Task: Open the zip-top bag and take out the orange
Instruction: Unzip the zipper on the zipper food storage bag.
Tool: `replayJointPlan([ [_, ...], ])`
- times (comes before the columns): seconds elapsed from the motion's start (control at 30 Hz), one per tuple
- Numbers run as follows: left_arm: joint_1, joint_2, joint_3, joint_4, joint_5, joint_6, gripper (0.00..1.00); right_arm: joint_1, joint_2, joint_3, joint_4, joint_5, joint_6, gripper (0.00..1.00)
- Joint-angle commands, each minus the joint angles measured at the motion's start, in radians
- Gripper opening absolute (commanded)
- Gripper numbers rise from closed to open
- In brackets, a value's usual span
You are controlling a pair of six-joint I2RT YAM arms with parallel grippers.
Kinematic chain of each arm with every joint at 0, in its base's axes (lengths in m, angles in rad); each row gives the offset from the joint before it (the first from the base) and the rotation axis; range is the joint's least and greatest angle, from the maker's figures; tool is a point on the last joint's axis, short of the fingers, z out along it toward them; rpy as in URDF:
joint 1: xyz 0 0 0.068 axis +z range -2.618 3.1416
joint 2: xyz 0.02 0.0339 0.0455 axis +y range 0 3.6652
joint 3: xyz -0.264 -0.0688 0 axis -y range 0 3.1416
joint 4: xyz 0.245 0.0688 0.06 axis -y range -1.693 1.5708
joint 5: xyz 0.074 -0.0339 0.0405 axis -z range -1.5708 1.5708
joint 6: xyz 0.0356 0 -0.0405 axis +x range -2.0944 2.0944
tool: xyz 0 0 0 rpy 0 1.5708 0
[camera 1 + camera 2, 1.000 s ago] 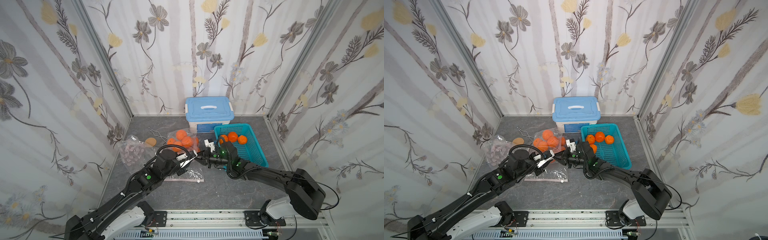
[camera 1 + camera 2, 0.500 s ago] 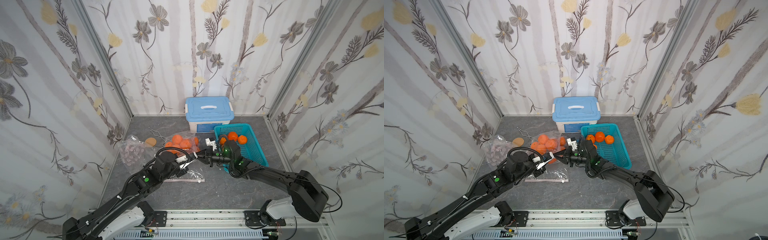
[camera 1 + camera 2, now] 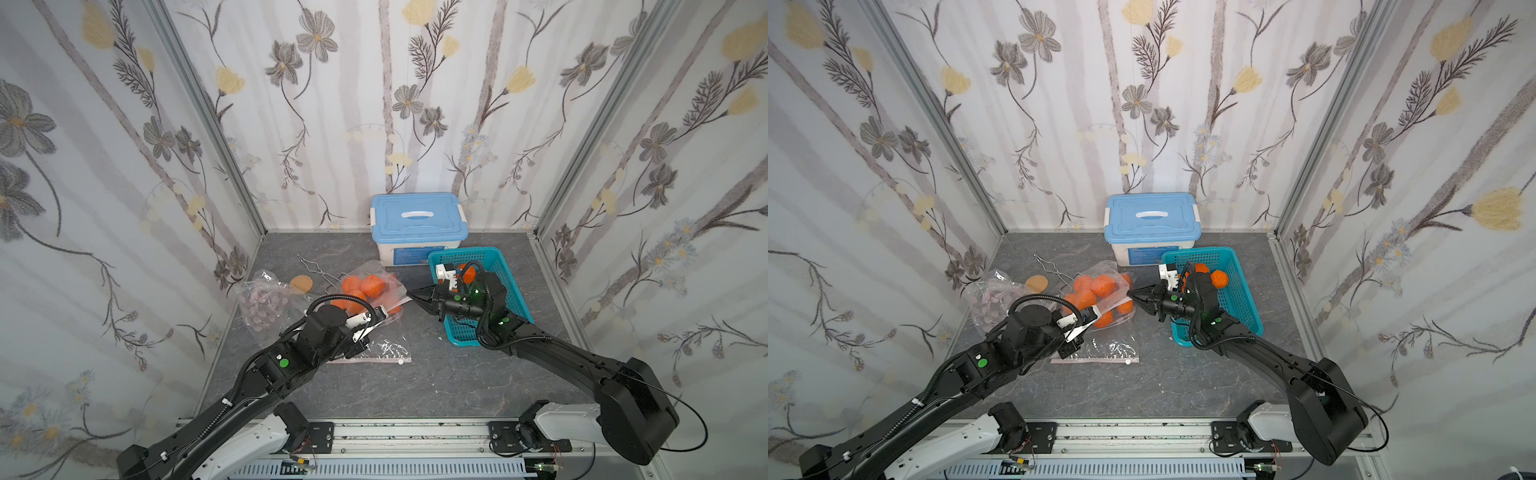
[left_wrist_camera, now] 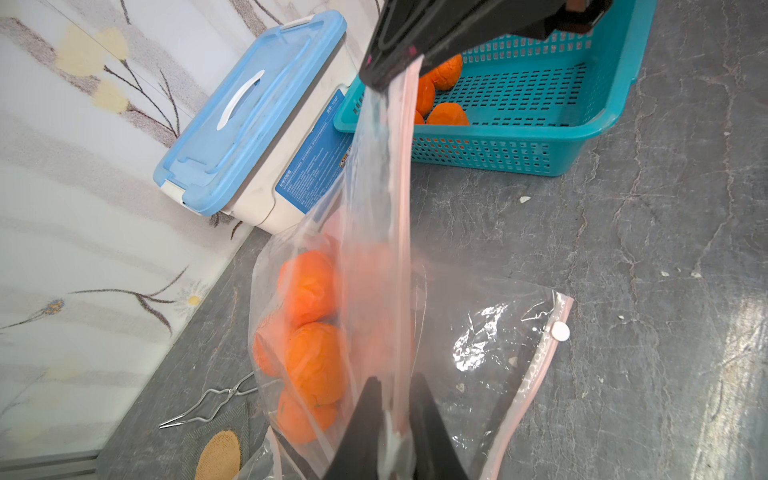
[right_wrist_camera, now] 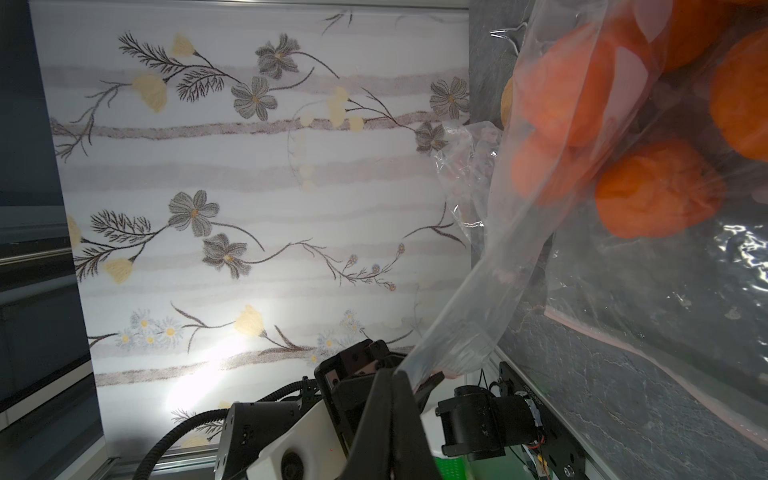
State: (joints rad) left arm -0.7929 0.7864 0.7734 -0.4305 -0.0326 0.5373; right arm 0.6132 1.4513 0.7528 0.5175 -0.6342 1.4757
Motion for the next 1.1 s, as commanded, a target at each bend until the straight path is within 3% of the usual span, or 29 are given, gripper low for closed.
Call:
replayJointPlan([
  [0.0,0.001,-0.023,0.036,-0.140,-0.019,-0.039,0.15,-0.033,-0.018,0.000,0.010,0.009,-0.014,0.00],
  [0.5,0.000,-0.096,0.090,-0.383,-0.033,-0.106,0.16,-0.095,-0.041,-0.037,-0.006,-0.004,-0.030,0.00],
  [1.07,0.001,-0.129,0.082,-0.447,-0.039,-0.117,0.18,-0.099,-0.038,-0.044,0.000,-0.007,-0.032,0.00],
])
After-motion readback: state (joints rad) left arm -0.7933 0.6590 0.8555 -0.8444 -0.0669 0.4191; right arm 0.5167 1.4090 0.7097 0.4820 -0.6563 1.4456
